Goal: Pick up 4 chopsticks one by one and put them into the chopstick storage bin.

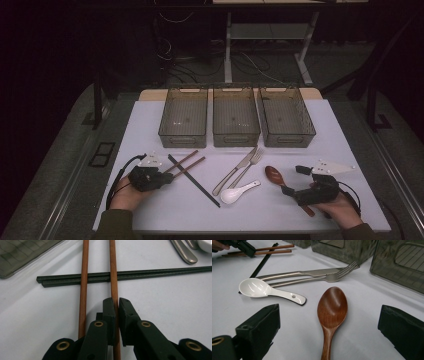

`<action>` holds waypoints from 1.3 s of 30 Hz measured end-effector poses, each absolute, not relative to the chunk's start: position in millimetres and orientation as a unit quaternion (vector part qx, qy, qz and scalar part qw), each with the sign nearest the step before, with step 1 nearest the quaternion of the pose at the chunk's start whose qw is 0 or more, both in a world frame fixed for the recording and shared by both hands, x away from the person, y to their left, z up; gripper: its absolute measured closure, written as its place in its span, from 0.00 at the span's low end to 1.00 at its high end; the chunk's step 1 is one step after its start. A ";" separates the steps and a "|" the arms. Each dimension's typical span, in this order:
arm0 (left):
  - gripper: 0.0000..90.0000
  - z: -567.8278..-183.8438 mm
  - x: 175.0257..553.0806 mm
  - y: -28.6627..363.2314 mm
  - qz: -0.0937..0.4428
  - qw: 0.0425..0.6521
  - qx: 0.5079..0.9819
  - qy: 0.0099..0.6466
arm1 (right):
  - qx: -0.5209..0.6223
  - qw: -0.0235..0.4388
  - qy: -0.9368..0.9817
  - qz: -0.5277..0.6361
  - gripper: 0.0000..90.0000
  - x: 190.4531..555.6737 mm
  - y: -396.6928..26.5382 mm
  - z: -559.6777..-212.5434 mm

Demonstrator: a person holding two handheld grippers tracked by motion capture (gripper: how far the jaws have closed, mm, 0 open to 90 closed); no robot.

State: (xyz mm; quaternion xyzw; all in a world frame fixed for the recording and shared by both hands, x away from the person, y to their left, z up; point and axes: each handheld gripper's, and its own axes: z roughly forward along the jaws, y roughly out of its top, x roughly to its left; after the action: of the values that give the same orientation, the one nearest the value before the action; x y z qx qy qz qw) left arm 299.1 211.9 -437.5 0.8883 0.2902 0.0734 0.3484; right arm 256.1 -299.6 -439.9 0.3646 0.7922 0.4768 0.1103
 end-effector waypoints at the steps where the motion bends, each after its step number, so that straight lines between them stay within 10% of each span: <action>1: 0.92 -437.0 299.0 211.6 0.075 0.349 0.888 0.289 | 0.368 0.107 0.791 0.477 0.04 254.1 -299.8 -441.5; 39: 0.92 -402.0 299.4 200.2 0.067 0.428 0.839 0.329 | 0.361 0.097 0.794 0.479 0.04 254.5 -295.8 -443.1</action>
State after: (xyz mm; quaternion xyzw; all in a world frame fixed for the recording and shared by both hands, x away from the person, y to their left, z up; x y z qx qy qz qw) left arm 299.4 200.2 -402.0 0.8392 0.3294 0.0673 0.4275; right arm 254.5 -295.8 -443.1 0.3611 0.7941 0.4792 0.0968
